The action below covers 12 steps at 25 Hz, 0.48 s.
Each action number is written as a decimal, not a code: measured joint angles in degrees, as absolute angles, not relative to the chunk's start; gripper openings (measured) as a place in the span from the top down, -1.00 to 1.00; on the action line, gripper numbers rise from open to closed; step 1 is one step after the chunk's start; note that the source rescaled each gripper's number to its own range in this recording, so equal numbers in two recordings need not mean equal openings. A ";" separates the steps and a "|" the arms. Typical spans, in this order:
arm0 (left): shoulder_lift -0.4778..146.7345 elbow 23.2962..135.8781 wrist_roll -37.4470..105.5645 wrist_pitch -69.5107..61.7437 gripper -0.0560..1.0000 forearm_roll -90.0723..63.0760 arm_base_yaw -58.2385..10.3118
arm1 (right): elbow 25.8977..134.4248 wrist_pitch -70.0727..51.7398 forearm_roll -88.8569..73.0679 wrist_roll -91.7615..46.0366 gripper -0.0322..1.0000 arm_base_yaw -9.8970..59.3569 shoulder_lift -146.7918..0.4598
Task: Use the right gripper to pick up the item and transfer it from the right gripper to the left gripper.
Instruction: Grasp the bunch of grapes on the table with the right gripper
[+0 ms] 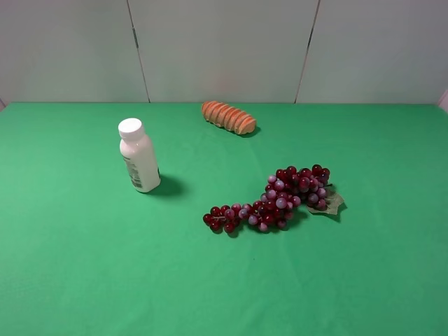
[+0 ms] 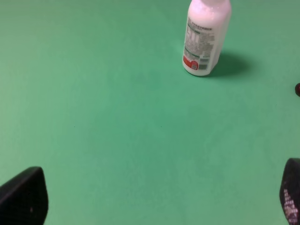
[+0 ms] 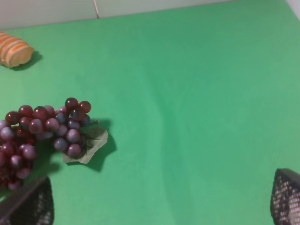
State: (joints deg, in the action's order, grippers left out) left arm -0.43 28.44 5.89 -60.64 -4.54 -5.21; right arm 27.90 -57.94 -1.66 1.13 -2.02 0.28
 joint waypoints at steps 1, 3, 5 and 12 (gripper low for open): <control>-0.43 28.44 5.89 -60.64 -1.00 -4.54 -5.21 | 27.90 -57.94 -1.66 1.13 -1.00 -2.02 0.28; -0.43 28.44 5.89 -60.64 -1.00 -4.54 -5.21 | 27.90 -57.94 -1.66 1.13 -1.00 -2.02 0.28; -0.43 28.44 5.89 -60.64 -1.00 -4.54 -5.21 | 27.90 -57.94 -1.66 1.13 -1.00 -2.02 0.28; -0.43 28.44 5.89 -60.64 -1.00 -4.59 -5.21 | 27.90 -57.94 -1.66 1.13 -1.00 -2.02 0.28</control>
